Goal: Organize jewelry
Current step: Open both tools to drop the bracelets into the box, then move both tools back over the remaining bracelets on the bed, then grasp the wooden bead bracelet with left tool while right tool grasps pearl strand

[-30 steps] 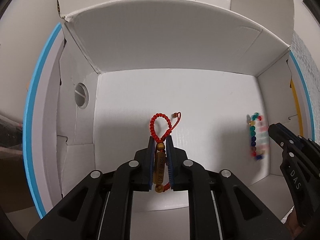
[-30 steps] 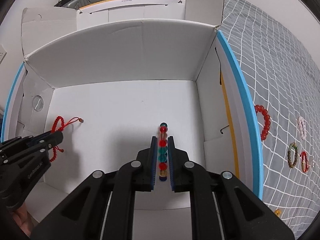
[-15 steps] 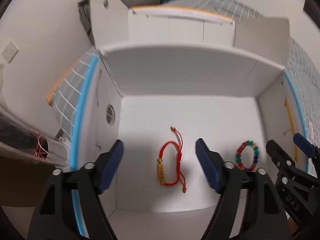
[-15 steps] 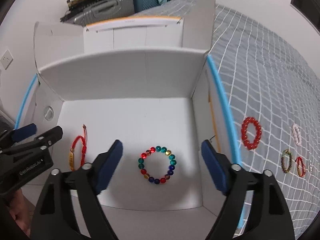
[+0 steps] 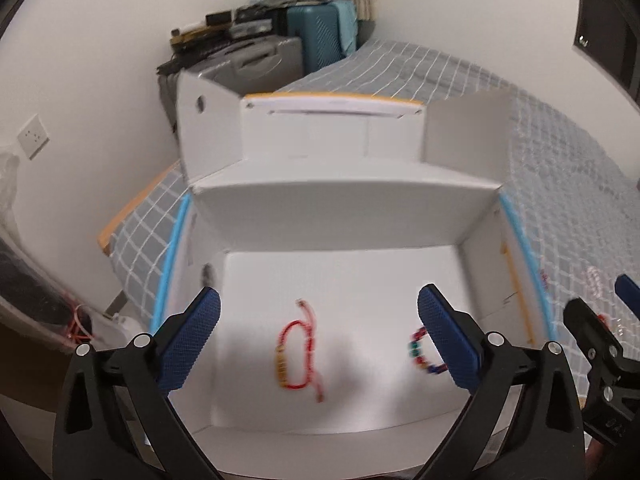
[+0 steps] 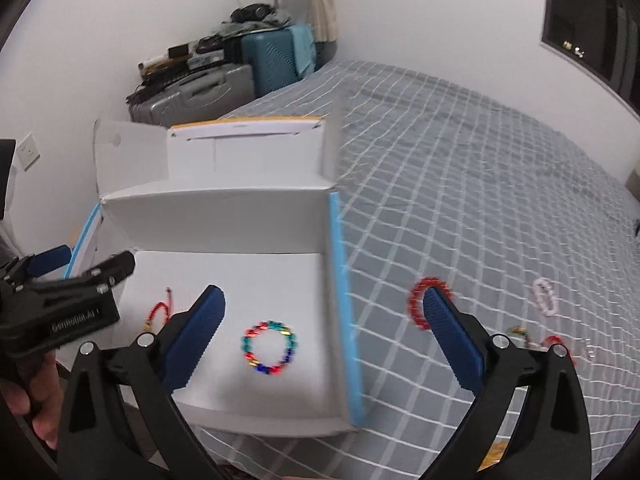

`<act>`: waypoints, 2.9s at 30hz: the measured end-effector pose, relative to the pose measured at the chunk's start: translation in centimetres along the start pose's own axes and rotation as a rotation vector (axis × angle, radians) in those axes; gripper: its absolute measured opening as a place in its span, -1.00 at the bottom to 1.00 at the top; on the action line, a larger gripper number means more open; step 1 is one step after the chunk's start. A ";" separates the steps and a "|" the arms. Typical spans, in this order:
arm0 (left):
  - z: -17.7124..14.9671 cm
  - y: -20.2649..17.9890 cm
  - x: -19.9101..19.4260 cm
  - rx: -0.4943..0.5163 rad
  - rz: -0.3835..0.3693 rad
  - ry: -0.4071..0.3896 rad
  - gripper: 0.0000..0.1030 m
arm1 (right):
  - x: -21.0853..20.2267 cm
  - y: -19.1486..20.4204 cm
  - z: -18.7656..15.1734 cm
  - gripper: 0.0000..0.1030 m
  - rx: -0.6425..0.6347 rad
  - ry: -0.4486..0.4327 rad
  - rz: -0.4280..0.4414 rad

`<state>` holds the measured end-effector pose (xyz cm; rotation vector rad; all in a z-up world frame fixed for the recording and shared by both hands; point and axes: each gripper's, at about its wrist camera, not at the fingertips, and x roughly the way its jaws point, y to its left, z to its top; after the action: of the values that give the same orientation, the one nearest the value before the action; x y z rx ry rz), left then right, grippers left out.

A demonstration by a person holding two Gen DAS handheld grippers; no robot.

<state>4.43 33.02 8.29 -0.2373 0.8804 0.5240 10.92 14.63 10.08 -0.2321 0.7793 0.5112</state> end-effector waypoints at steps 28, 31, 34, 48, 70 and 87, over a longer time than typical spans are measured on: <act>-1.7 -30.2 -0.6 0.335 -0.285 -0.035 0.89 | -3.4 -31.4 -5.8 0.85 0.263 0.000 -0.250; -2.4 -33.1 0.6 0.362 -0.312 -0.021 0.89 | -2.5 -34.2 -7.1 0.85 0.294 0.026 -0.248; -3.4 -35.8 2.2 0.381 -0.336 0.012 0.89 | -1.5 -36.6 -8.6 0.85 0.326 0.047 -0.256; -8.8 -42.6 10.8 0.452 -0.377 0.129 0.89 | 6.1 -44.6 -14.6 0.85 0.456 0.171 -0.266; -11.0 -44.2 12.7 0.518 -0.353 0.164 0.21 | 10.8 -48.5 -17.4 0.06 0.552 0.262 -0.238; -10.8 -43.9 11.7 0.544 -0.321 0.148 -0.86 | 10.3 -47.9 -17.3 -0.80 0.538 0.265 -0.253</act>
<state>26.45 -4.72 -8.17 0.0826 1.0716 -0.0416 31.42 -29.28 -8.63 0.1057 1.0980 0.0196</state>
